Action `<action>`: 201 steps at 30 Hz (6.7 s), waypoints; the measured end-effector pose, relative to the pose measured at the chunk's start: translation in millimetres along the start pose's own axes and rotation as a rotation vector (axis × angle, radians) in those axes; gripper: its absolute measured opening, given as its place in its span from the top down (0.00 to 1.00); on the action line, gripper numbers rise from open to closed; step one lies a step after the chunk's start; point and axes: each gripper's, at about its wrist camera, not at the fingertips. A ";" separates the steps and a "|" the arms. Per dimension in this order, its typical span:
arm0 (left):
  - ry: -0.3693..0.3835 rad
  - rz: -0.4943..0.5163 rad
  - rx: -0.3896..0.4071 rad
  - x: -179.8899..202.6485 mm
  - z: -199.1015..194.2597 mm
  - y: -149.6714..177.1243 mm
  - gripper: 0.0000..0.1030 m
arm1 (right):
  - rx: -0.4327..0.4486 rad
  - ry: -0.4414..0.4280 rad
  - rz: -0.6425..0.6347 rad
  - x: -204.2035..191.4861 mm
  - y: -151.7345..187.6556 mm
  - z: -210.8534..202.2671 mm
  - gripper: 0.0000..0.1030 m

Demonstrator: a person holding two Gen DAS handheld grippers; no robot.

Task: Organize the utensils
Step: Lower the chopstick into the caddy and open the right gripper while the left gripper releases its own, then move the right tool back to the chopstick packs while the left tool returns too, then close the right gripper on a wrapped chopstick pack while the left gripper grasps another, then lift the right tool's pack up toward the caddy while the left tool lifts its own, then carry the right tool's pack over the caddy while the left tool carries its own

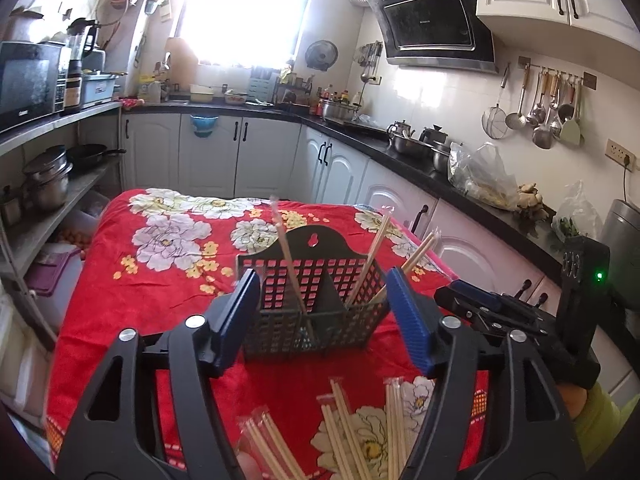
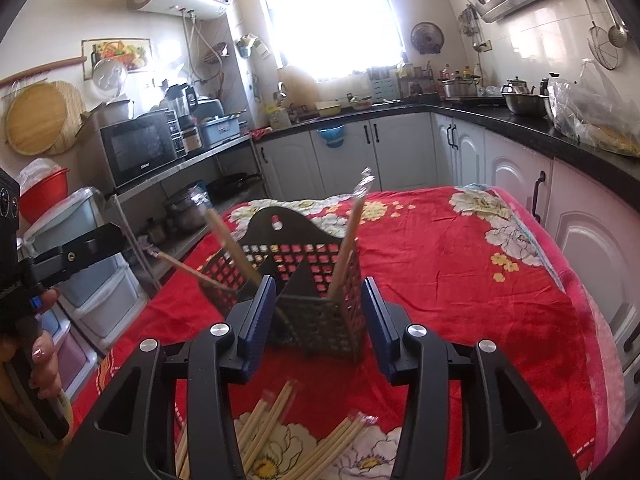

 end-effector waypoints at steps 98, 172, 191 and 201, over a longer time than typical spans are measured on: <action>0.014 -0.329 -0.453 -110.3 75.4 136.8 0.95 | -0.399 -0.154 0.097 -10.1 55.5 101.5 0.91; 0.146 -0.029 0.086 12.7 -7.2 -74.7 0.98 | 0.160 -0.079 -0.098 -33.0 -86.5 -45.2 0.93; 0.057 -0.019 0.182 5.5 13.9 -115.7 0.98 | 0.241 -0.053 -0.074 -30.0 -131.0 -21.0 0.93; 0.005 0.018 0.226 14.1 23.5 -113.0 0.98 | 0.333 0.030 -0.134 -35.6 -153.8 -11.1 0.93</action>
Point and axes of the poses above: each gripper's, at about its wrist camera, not at the fingertips, and z roughly the way its jaws point, x to its right, y to its underside, and after that the axes turned 1 degree about -z, right-handed
